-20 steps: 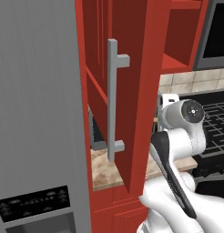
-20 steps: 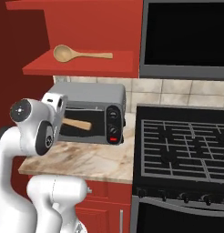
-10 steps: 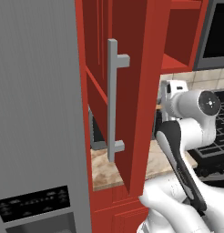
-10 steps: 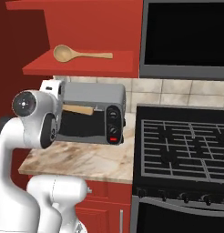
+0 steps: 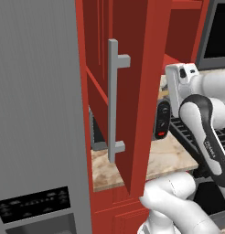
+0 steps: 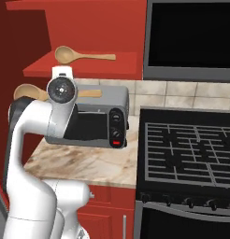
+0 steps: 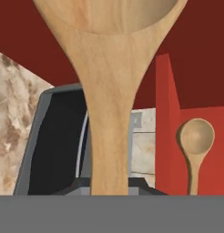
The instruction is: Organize the utensils by type. Pick up the wooden spoons from the counter and place them in the open cabinet. Then pick up the metallic utensils from the counter and place them in the open drawer.
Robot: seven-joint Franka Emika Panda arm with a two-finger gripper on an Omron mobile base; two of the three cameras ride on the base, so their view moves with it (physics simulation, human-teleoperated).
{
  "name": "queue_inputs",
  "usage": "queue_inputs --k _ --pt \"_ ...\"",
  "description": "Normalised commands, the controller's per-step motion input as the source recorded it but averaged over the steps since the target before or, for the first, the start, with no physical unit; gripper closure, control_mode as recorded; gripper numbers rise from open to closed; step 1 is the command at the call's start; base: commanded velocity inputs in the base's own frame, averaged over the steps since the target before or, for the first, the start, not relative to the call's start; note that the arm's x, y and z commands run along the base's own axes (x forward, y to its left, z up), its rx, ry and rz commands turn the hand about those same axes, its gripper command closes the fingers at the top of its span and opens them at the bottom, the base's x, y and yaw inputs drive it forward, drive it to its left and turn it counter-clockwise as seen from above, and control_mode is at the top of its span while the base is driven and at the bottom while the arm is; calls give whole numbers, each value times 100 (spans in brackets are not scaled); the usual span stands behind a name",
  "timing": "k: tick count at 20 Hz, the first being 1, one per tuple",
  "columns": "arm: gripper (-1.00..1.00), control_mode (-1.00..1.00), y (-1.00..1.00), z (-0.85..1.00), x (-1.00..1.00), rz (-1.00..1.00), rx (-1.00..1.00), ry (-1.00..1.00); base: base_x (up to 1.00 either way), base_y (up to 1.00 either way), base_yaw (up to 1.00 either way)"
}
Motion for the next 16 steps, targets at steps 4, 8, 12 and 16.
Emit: queue_inputs --k 4,8,12,16 --pt "100 -100 0 52 0 3 0 0 0 0 0" --pt "100 -100 0 50 0 0 0 0 0 0 0" --pt "100 -100 0 35 22 0 0 2 0 0 0" --pt "100 -100 0 11 49 4 0 0 0 0 0"
